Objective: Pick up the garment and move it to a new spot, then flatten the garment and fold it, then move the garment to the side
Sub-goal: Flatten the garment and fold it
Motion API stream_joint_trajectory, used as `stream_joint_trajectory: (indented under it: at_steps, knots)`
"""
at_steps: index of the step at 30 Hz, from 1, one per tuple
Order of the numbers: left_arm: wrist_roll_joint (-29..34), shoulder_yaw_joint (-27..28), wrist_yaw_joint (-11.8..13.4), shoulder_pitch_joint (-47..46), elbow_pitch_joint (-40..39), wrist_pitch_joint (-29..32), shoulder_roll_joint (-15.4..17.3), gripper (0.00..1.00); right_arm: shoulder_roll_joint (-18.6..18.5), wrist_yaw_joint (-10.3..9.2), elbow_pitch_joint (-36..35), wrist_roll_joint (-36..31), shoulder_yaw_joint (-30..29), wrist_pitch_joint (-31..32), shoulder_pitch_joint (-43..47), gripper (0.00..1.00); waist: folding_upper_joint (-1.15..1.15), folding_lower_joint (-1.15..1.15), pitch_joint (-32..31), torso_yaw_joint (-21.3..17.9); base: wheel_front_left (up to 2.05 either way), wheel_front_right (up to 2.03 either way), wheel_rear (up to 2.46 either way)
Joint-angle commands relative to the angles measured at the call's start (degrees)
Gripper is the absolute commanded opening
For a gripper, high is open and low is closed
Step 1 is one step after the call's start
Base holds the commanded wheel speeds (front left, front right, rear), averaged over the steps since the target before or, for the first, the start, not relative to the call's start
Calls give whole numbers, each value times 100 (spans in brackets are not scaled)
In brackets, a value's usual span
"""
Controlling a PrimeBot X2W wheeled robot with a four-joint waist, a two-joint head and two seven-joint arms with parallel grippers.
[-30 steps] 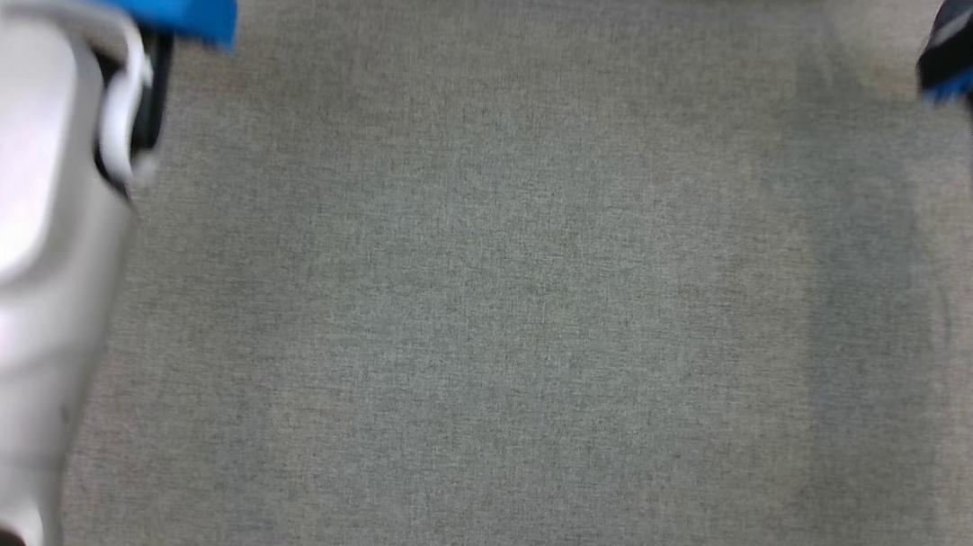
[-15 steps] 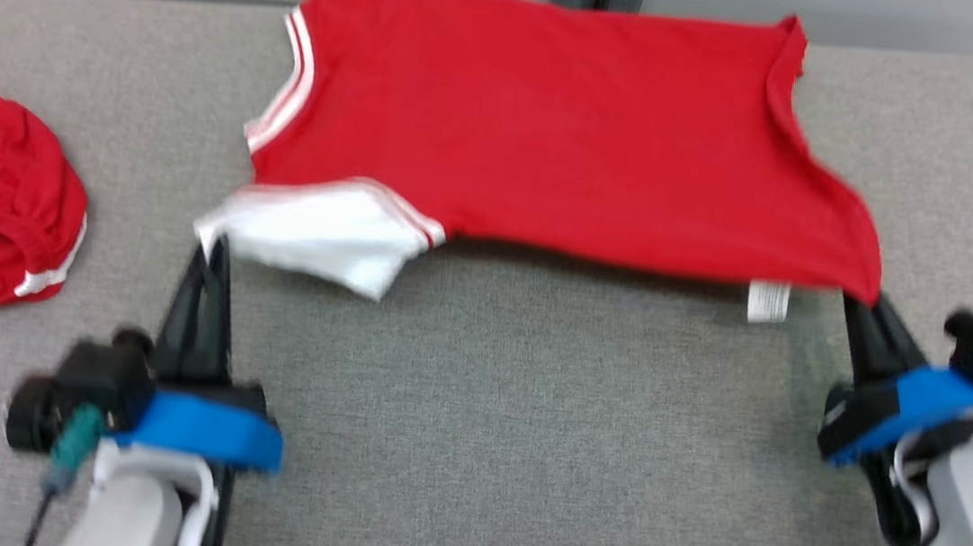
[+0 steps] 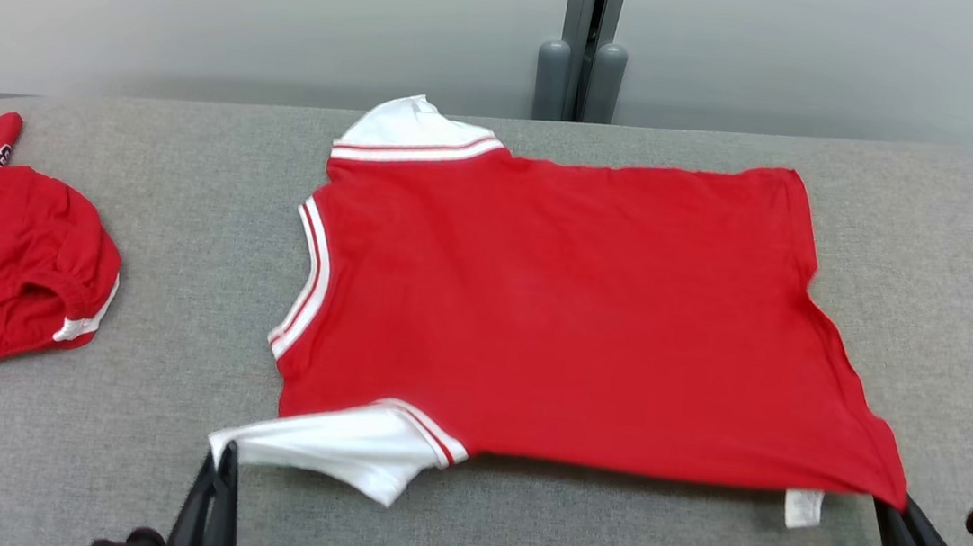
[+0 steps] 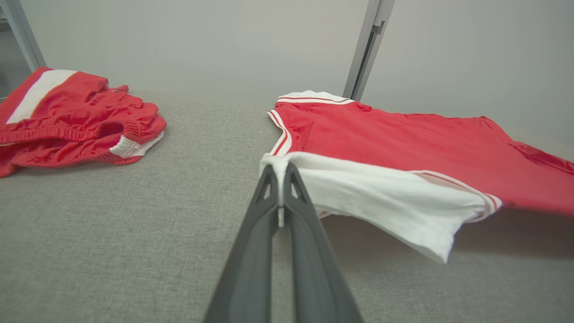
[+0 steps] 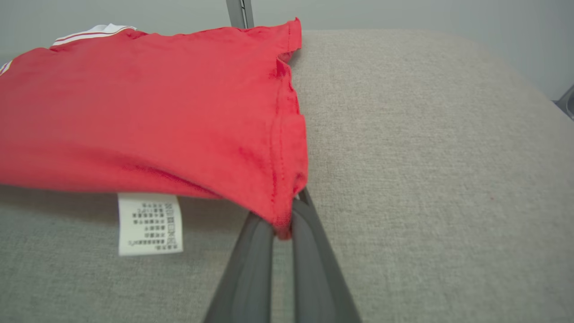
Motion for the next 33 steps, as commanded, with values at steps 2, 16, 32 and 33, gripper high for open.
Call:
stream_joint_trajectory:
  at_steps: [2, 16, 32, 33]
  knots:
    - [62, -54, 107, 221, -248, 133, 54, 0, 73, -1, -408, -127, -279, 252, 431, 0, 0, 2, -52, 9, 0, 0, 0]
    - [252, -327, -108, -180, -343, 438, 297, 0, 408, -1, -1868, -529, -591, 1519, 919, 0, 0, 2, 60, 4, 0, 0, 0]
    - [337, -417, -500, -1267, 163, 619, 536, 0, 159, -1, -1849, -457, -468, 1928, 88, 0, 0, 2, 400, -80, 0, 0, 0]
    - [346, -432, -530, -1360, 219, 627, 549, 0, 146, -1, -1798, -441, -450, 1948, 22, 0, 0, 2, 425, -78, 0, 0, 0]
